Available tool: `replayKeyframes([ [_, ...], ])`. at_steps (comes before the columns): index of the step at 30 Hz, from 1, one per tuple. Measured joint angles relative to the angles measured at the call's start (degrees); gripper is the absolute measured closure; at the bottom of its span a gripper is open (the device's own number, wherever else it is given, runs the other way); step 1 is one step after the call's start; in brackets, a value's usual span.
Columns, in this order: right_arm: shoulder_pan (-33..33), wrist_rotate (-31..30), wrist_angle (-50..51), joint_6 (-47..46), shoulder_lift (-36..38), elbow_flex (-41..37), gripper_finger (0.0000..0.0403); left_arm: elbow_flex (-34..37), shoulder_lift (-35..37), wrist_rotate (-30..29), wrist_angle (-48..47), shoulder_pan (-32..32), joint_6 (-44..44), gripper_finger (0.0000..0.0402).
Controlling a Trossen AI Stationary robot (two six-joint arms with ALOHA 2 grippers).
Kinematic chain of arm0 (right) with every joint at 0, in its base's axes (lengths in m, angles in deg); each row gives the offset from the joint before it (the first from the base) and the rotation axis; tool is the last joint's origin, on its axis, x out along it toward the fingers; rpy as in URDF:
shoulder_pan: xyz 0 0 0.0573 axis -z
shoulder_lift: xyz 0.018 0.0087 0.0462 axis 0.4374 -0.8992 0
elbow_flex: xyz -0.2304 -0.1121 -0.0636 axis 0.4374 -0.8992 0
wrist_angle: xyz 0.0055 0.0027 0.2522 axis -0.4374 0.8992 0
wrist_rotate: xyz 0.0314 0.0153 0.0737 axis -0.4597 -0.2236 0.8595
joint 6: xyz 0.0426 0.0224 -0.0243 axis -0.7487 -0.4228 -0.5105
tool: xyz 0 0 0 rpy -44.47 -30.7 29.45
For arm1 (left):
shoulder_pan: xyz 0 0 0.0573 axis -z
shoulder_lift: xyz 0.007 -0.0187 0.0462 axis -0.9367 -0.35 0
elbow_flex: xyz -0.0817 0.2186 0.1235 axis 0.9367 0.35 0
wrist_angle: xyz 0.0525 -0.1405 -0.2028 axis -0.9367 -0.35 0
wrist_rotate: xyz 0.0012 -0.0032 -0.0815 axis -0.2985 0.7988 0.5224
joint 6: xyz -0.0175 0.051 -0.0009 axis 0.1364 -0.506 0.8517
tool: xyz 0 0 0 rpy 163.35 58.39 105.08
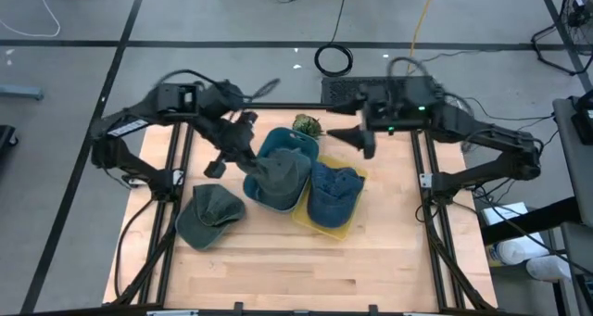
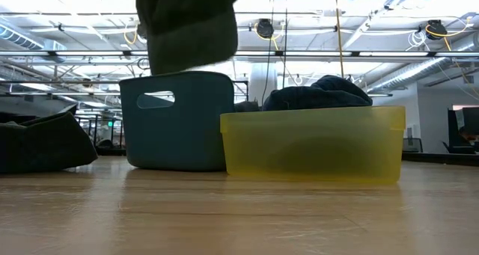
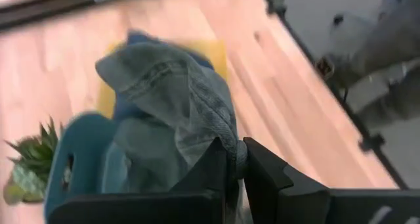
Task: Pick & Place hat
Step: Put the top black cap into the blue bin
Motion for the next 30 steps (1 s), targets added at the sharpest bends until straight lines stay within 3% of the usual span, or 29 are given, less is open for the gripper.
replayKeyframes([
  [13, 0.0, 0.1, -25.6, -0.1, 6.7, 0.1, 0.0078, 0.0, -8.9, -1.4, -5.8, 1.2, -2.9, 0.0371],
  [19, -0.1, 0.9, -28.2, -0.1, 6.8, 0.0, 0.0078, 0.0, -12.7, -5.7, -5.8, 1.4, -3.8, 0.0371],
  [25, -0.2, 9.1, -29.2, -0.7, 5.5, 0.0, 0.0078, 0.0, -15.9, -11.4, -5.2, 0.8, -4.6, 0.0371],
  [30, -0.9, 9.2, -30.1, -0.4, 5.3, 0.0, 0.0078, 0.0, -18.3, -15.7, -5.0, -0.2, -4.1, 0.0371],
])
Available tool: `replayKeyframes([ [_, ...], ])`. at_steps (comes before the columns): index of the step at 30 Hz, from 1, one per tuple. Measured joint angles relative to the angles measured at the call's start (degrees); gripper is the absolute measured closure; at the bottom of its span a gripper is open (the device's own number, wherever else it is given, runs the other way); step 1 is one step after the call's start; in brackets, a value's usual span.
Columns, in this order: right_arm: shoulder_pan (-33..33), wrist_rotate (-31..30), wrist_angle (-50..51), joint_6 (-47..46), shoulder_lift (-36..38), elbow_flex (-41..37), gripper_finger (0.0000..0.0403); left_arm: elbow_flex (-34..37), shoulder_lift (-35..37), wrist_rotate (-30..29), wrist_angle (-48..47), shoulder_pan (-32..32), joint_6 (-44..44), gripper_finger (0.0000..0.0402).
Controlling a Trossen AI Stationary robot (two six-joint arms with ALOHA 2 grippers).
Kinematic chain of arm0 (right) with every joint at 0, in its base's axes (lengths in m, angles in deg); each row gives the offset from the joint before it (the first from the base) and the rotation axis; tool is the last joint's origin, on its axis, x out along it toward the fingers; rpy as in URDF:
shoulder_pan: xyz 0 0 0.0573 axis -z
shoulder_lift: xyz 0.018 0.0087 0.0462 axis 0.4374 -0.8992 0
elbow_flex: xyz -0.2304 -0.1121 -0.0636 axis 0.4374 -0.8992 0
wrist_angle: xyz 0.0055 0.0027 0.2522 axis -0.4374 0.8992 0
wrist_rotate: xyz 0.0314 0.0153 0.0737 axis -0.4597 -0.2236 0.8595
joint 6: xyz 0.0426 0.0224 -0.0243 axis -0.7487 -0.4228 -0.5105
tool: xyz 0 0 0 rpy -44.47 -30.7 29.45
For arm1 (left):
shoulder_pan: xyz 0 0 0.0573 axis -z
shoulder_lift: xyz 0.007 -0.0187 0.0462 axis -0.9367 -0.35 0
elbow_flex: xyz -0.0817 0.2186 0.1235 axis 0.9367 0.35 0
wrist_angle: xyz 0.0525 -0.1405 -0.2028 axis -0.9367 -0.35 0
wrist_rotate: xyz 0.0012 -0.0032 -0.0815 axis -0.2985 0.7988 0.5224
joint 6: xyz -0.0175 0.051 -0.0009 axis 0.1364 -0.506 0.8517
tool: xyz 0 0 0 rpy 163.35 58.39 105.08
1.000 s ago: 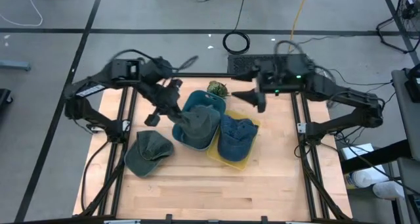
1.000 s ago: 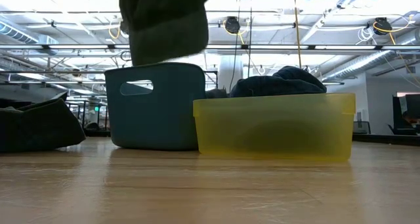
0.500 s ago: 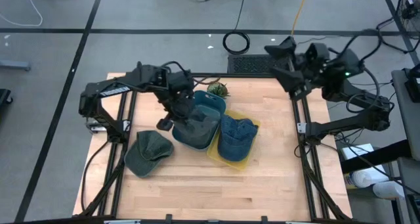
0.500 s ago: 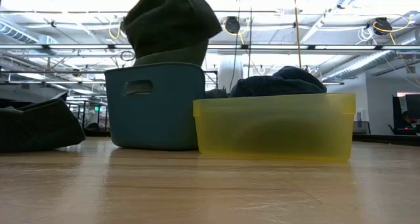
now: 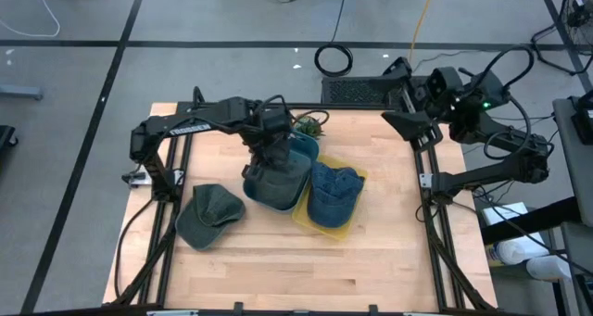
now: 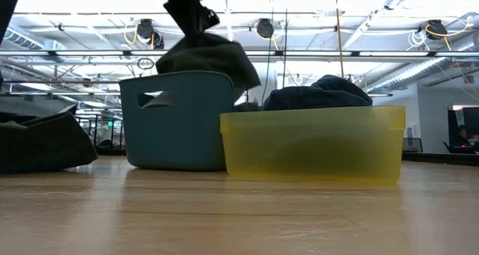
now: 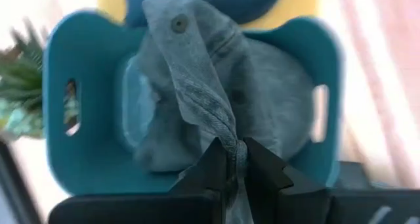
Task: Pick & Place hat
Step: Put the top black cap into the blue bin
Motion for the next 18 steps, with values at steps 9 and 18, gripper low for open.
replayKeyframes([
  [9, -0.1, 0.2, 0.4, -0.1, 0.0, 0.0, 0.0078, 0.0, -2.7, -3.6, 4.7, -2.4, 2.9, 0.0371],
  [18, 0.0, 0.2, 0.8, -0.1, 0.0, 0.0, 0.0078, 0.0, -3.4, -8.8, 8.3, -4.8, 6.5, 0.0371],
])
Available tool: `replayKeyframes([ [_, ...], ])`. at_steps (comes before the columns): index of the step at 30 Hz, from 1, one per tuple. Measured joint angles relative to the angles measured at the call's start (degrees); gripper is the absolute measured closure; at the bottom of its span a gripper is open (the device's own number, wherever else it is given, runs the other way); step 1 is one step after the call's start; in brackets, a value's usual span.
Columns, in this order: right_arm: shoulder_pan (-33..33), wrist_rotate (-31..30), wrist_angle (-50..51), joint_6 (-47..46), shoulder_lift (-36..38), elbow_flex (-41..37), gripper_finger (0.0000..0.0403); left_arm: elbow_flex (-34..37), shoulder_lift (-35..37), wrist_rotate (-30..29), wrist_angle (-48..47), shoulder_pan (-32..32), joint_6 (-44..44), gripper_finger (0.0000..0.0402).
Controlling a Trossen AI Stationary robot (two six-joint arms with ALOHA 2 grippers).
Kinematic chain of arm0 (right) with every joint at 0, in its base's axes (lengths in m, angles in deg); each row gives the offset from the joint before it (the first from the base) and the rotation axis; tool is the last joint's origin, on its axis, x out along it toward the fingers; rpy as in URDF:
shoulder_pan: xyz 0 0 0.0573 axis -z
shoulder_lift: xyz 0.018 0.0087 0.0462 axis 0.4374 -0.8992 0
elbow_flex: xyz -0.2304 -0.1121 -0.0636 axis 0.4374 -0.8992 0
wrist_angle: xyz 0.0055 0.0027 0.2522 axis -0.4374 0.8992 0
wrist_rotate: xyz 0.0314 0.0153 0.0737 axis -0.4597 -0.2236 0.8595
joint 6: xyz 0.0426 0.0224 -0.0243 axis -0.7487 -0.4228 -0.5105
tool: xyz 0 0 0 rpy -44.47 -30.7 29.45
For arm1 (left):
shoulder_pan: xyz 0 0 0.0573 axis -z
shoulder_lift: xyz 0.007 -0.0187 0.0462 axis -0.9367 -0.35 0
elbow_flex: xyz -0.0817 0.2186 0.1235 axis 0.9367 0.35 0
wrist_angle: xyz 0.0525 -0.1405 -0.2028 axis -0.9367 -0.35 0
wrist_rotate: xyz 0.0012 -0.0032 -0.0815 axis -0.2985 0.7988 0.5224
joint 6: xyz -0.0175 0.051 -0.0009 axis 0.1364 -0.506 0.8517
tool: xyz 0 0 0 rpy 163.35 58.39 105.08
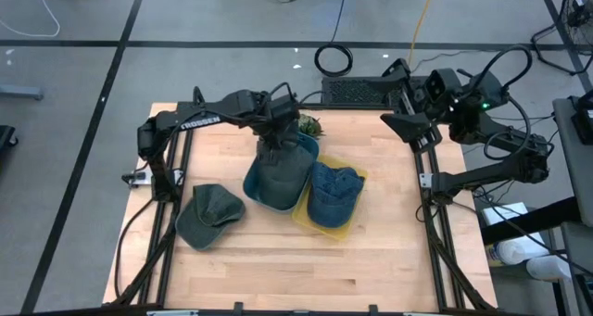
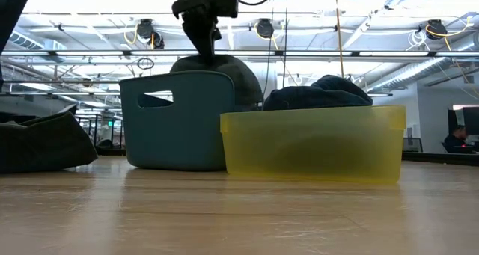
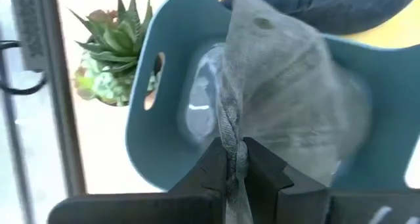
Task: Pick & Place hat
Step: Put the top black cap into the blue bin
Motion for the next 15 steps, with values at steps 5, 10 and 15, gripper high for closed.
replayKeyframes([
  [5, 0.0, 0.0, 0.0, 0.0, 0.0, 0.0, 0.0078, 0.0, 0.0, 4.2, -1.0, -0.4, 0.2, 0.0371],
  [10, 0.0, 0.0, 0.0, 0.0, 0.0, 0.0, 0.0078, 0.2, 0.0, 5.7, -1.0, 0.5, -1.7, 0.0371],
  [15, 0.0, 0.0, 0.0, 0.0, 0.0, 0.0, 0.0078, 0.2, -0.8, 5.8, 0.2, 1.8, -1.7, 0.0371],
])
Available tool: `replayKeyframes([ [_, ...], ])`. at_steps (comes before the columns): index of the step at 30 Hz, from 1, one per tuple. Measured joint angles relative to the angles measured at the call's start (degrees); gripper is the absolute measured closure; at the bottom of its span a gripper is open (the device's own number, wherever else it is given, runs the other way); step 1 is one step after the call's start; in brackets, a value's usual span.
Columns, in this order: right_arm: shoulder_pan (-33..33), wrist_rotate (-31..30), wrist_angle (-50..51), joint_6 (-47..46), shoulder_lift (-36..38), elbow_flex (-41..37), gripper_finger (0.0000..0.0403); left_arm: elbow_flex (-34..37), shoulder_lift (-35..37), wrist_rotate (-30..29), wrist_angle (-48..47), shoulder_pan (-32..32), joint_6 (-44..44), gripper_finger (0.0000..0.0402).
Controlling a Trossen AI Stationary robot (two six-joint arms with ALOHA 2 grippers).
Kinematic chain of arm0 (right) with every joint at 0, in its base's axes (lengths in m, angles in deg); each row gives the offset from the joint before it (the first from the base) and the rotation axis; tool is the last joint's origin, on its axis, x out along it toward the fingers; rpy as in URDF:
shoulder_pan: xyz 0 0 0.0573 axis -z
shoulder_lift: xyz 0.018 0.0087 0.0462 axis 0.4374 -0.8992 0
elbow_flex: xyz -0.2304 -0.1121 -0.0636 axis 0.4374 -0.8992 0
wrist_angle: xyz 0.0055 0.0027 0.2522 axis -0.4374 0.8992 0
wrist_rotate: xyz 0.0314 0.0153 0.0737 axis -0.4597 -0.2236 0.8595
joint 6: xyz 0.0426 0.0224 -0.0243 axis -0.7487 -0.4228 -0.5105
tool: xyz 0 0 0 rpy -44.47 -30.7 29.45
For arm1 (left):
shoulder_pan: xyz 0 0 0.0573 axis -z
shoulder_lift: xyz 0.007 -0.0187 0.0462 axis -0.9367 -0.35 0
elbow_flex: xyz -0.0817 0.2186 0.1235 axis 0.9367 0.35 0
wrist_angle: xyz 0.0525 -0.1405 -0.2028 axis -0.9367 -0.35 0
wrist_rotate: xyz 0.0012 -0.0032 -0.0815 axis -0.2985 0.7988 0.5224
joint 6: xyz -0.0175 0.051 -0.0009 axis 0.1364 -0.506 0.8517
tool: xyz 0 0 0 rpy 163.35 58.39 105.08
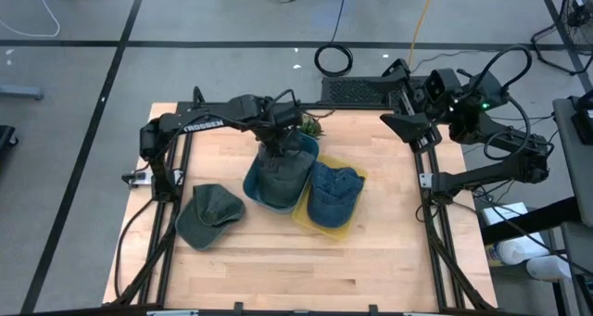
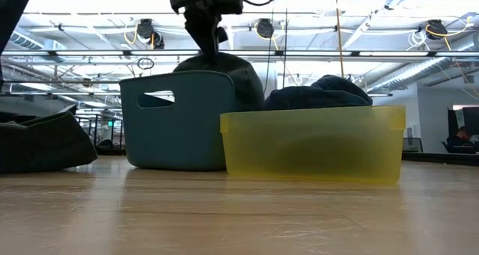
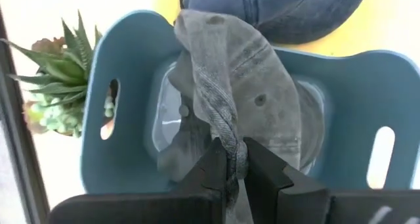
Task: Pick & Place hat
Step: Put the top black cap into the blue bin
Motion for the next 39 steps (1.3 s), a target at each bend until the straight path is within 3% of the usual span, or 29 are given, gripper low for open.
replayKeyframes([
  [4, -0.3, 0.0, 0.0, 0.0, 0.0, 0.0, 0.0078, 0.0, -2.1, -1.0, 0.5, 0.9, 0.0, 0.0371],
  [9, -1.4, 0.0, 0.5, 0.0, 0.0, 0.0, 0.0078, 0.0, -5.7, -6.7, 0.5, 1.4, 2.4, 0.0371],
  [27, -5.3, 0.0, 0.2, 0.4, 0.0, -5.1, 0.0078, 0.0, -16.4, -6.7, 4.4, 1.5, 4.5, 0.0371],
  [34, -7.6, 0.1, -4.6, 6.3, 0.0, -7.5, 0.0078, 0.0, -17.2, -6.7, 4.7, 1.5, 4.4, 0.037],
  [39, -8.2, 0.1, -5.7, 9.3, 0.0, -7.5, 0.0078, 0.0, -16.8, -6.7, 4.2, 1.3, 4.7, 0.0289],
])
